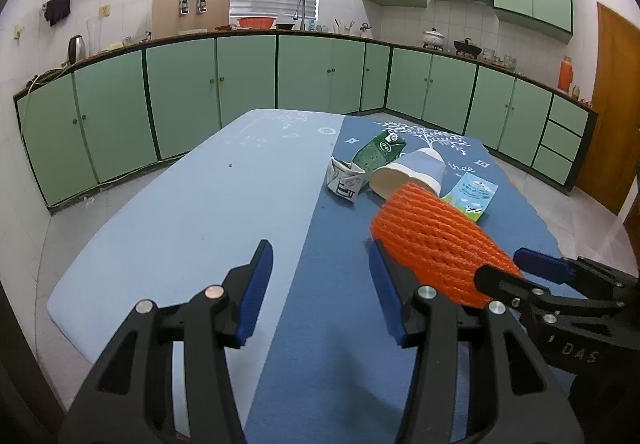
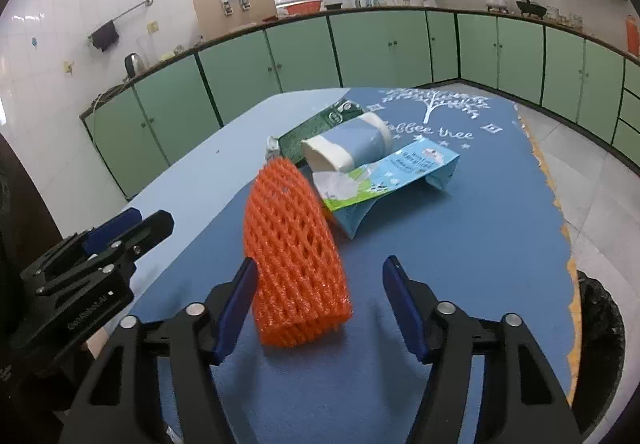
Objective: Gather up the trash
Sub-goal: 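Grasp the orange foam net on the table with the right tool, then grasp the milk carton with the left tool while the right tool holds the orange net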
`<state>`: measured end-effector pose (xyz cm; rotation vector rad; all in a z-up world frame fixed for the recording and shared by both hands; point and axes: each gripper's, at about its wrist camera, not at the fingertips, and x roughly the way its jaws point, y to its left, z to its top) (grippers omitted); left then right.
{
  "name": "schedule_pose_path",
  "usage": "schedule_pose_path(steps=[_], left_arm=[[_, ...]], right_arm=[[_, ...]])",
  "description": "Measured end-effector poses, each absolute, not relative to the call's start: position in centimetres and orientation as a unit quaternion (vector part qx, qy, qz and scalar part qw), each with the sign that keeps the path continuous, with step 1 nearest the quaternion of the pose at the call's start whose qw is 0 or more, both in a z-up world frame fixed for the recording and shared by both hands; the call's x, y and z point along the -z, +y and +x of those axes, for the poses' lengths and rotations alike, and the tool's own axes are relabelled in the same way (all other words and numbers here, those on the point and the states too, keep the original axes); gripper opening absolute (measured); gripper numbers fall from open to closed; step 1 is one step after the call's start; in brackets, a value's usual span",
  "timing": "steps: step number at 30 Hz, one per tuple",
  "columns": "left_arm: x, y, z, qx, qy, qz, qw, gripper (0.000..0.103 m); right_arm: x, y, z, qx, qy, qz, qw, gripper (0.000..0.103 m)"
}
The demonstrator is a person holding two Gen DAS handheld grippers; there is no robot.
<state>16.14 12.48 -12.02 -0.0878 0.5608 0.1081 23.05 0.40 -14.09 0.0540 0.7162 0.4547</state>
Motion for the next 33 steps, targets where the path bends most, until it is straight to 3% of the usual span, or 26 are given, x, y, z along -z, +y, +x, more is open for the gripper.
schedule_pose_path(steps=[3,5,18,27,33], left_arm=[[12.2,12.6,16.2,-0.054,0.279,-0.045,0.958,0.049],[12.2,12.6,16.3,-0.054,0.280,-0.046,0.957,0.049],[11.5,9.8,18.9,-0.018,0.280,-0.042,0.959,0.049],[11.8,5.5,22.3,0.043,0.294,-0.049,0.954,0.050],[12.6,3.5,23.5,0.066,0.306,-0.038,0.949,0.057]], right_arm=[[14.4,0.5,23.4,-0.237,0.359,0.029,0.903,0.035],[14.4,0.6,23.3,-0.251,0.360,0.028,0.898,0.011],[8.6,-7.0,20.2,-0.203,0.272,0.067,0.938,0.011],[9.2,-10.5,20.9,-0.154,0.273,0.068,0.947,0.011],[9.7,-10.9,21.6,-0.152,0.277,0.075,0.946,0.011]])
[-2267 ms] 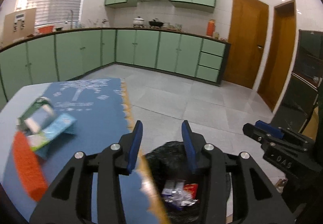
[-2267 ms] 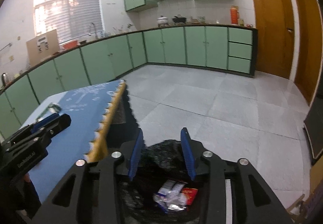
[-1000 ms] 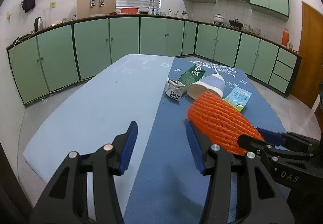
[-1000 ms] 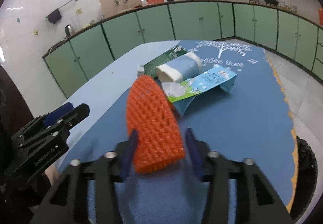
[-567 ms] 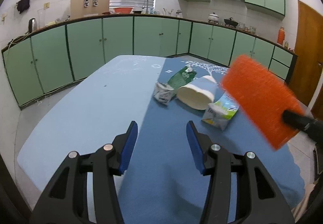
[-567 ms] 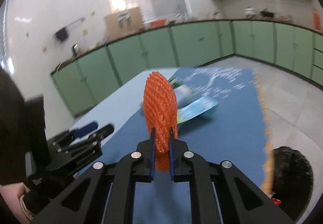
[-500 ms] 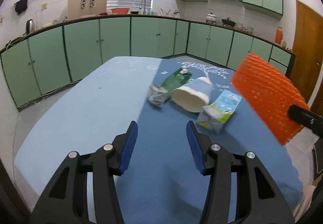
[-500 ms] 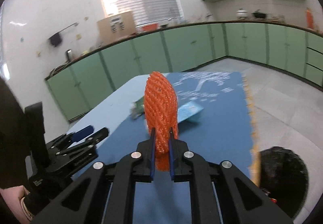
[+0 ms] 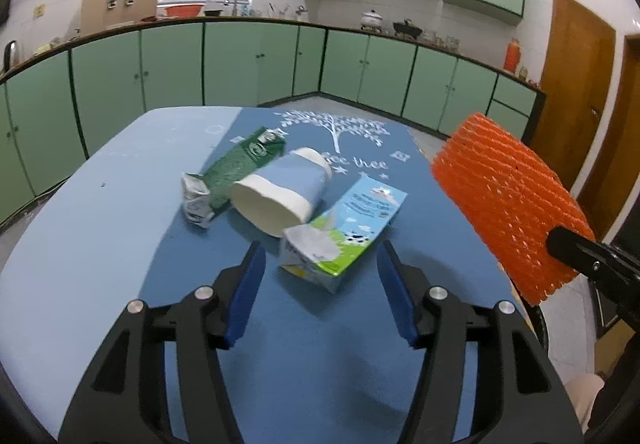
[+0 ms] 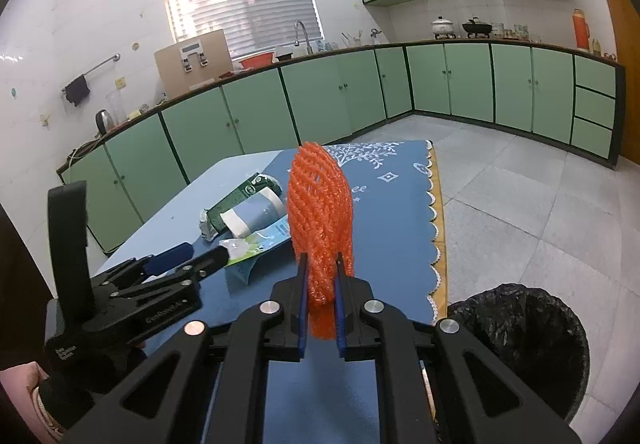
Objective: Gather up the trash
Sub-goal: 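Grasp the milk carton with the left tool while the right tool holds the orange net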
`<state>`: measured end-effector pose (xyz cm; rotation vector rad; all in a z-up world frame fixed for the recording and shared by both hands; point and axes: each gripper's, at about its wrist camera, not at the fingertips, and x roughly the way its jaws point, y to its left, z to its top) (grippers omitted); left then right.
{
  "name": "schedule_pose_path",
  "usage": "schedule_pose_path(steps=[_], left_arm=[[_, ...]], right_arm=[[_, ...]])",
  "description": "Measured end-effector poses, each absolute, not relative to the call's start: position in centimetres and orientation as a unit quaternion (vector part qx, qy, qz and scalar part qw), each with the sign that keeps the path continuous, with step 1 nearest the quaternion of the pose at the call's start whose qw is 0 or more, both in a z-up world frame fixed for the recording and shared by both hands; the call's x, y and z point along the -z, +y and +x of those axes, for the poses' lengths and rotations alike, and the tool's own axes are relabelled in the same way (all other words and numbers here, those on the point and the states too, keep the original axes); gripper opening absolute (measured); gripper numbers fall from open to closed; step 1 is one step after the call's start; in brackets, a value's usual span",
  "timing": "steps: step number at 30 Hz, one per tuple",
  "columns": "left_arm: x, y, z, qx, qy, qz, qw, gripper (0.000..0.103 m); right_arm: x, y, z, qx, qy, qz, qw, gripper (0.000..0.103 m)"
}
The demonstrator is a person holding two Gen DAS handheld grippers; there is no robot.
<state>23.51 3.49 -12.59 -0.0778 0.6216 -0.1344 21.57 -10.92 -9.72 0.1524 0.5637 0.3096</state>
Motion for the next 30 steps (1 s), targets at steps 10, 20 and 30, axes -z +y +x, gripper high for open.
schedule_pose_path(steps=[10,20,30], left_arm=[[13.9,2.4,27.1,0.069,0.361,-0.030,0.930,0.062],[14.4,0.9,26.4,0.103,0.370,-0.019,0.923,0.013],[14.0,1.0,24.2,0.103,0.345,-0.015,0.933,0.046]], right_arm=[[10.2,-11.1,22.0,-0.153,0.284,0.081,0.943,0.011],[10.6,-11.4,22.1,-0.144,0.288,0.086,0.943,0.011],[10.9,-12.4,22.1,-0.132,0.290,0.092,0.943,0.011]])
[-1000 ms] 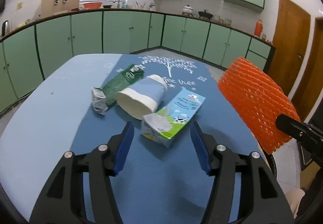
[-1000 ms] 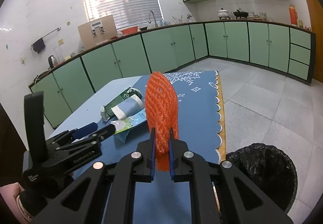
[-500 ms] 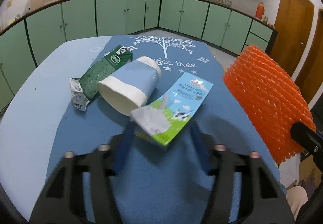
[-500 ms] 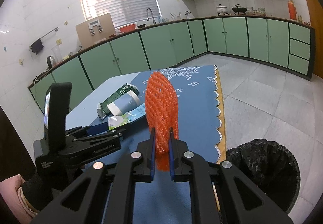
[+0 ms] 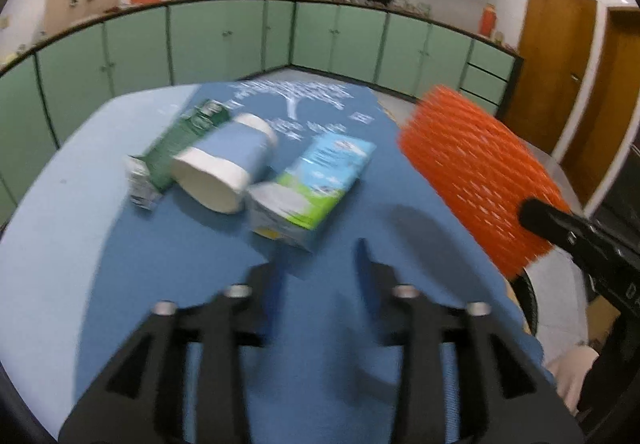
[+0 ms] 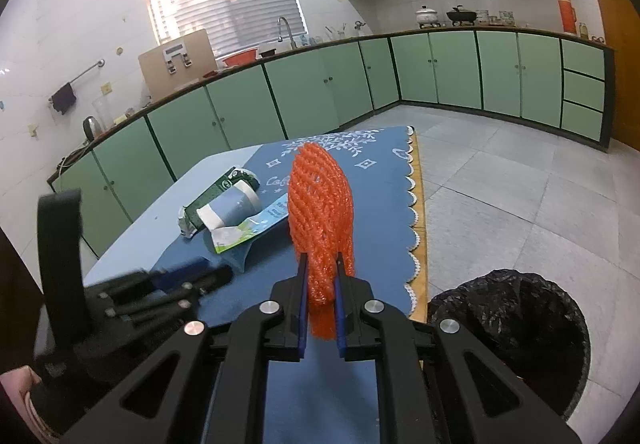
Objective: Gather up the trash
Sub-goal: 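Grasp the milk carton with the left tool while the right tool holds the orange net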
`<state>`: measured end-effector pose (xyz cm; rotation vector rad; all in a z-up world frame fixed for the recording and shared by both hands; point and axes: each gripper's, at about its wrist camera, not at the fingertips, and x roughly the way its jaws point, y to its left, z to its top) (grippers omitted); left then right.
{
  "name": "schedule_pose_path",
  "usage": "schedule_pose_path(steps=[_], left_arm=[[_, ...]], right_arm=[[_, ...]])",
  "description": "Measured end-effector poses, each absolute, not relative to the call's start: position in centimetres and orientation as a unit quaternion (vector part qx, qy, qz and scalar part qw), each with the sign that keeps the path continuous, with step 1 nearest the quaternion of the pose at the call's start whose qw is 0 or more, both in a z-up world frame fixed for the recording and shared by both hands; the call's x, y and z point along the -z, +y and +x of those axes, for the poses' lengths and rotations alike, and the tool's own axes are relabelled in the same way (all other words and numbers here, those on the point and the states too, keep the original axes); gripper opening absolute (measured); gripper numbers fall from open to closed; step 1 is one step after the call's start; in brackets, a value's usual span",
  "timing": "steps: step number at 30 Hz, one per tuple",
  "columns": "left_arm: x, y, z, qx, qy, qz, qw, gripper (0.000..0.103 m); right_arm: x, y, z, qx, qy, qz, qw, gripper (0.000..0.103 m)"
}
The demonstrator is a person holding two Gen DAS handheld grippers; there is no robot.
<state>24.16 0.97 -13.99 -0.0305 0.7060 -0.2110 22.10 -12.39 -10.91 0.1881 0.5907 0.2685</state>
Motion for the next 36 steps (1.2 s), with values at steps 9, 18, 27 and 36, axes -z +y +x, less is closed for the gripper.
schedule_pose_path(steps=[9,18,27,36], left_arm=[[14.8,2.0,28.8,0.129,0.390,-0.005,0.912,0.059],[14.8,0.8,30.0,0.127,0.392,-0.006,0.911,0.047],[14.5,-0.7,25.9,0.148,0.390,-0.014,0.909,0.045],[14.3,-0.9,25.4,0.148,0.383,-0.002,0.912,0.064]], right_arm=[[11.4,-12.6,22.4,-0.133,0.294,0.097,0.942,0.011],[11.6,-13.1,22.7,-0.128,0.294,0.099,0.942,0.011],[11.5,-13.4,22.6,-0.124,0.292,0.101,0.943,0.011],[11.5,-13.7,22.4,-0.113,0.292,0.106,0.944,0.011]])
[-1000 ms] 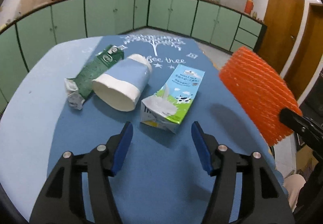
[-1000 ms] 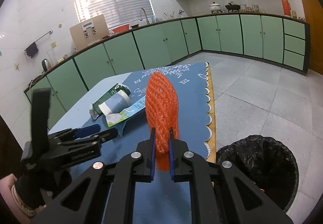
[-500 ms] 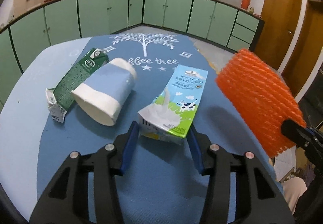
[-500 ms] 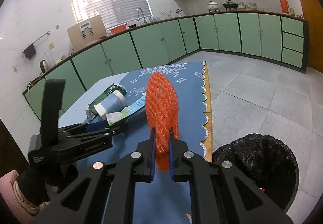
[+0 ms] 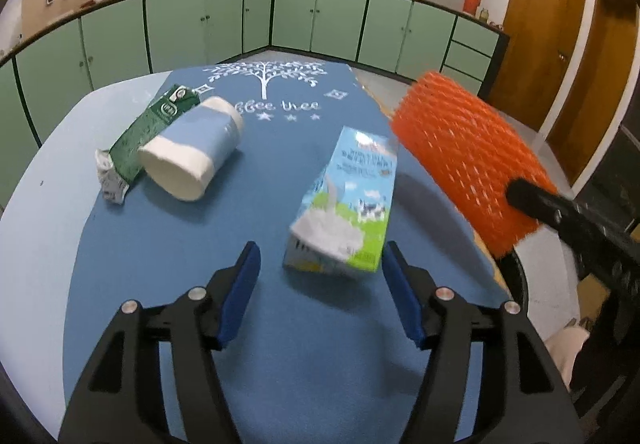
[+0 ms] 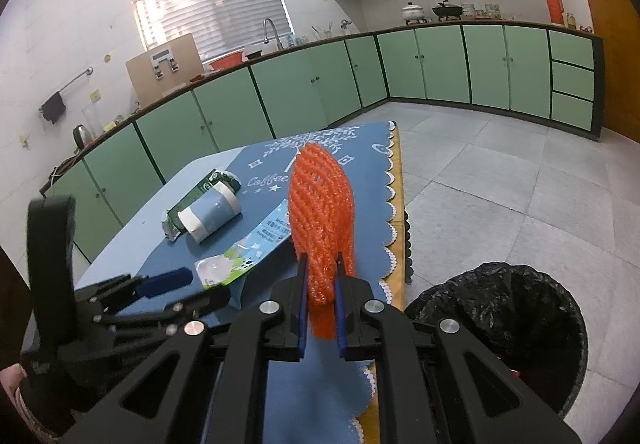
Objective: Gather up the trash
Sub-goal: 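Grasp the milk carton with the left tool while the right tool holds the orange net, then carry the orange net and milk carton over the bin and release both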
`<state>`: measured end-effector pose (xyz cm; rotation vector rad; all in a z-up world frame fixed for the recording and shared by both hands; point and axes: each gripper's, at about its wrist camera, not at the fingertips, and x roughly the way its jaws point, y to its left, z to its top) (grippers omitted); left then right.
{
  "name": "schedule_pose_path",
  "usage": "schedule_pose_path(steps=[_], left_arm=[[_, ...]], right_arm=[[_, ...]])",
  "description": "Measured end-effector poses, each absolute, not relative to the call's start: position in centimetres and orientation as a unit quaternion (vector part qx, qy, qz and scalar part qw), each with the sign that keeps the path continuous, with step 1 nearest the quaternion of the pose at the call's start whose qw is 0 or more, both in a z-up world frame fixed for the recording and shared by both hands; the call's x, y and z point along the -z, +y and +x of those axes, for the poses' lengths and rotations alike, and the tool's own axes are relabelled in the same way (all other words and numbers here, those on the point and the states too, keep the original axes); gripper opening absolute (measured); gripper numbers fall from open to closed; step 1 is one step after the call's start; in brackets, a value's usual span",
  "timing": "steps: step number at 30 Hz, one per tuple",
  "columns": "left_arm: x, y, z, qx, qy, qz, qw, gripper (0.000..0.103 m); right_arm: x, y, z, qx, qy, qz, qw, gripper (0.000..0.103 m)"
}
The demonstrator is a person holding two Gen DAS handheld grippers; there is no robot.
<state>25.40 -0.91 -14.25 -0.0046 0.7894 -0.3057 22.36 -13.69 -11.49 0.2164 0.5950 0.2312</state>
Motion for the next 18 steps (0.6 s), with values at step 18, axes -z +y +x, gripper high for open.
schedule_pose_path(steps=[18], left_arm=[[13.8,-2.6,24.0,0.117,0.356,-0.015,0.927,0.045]], right_arm=[[10.7,-13.9,20.9,-0.098,0.275,0.104,0.951,0.011]])
